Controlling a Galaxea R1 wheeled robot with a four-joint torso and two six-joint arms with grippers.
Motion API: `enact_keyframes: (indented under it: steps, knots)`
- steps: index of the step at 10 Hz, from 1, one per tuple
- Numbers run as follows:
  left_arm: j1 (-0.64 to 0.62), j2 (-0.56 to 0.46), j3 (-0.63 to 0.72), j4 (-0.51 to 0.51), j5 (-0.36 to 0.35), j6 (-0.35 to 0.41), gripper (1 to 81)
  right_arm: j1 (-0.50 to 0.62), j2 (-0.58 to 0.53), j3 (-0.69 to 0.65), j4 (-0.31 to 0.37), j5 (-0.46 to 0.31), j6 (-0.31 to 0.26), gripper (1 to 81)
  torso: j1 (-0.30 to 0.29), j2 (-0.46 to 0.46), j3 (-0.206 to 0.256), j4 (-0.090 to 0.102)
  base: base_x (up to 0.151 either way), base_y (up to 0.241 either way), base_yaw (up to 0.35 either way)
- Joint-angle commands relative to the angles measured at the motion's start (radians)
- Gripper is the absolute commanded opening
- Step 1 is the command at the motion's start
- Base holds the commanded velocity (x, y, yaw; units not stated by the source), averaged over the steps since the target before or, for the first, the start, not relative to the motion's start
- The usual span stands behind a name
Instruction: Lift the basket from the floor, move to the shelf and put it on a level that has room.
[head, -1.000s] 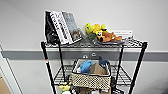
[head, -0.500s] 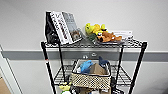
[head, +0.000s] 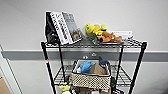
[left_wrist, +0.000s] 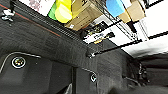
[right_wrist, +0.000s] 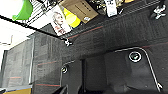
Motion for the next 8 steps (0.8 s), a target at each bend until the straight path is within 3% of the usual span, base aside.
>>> enact_keyframes:
  steps: [1,8]
  knots:
    - [-0.002,0.072,-0.110,0.029,0.022,0.008,81.1,-0.002,0.047,-0.057,-0.087,-0.035,-0.001,81.1,0.000,0.000,0.000,0.000,0.000,0.000,0.000]
    - [0.074,0.283,-0.461,0.033,0.032,0.008,81.1,-0.103,0.316,-0.460,-0.153,-0.036,-0.001,81.1,-0.001,-0.001,0.001,0.000,0.000,0.000,0.000]
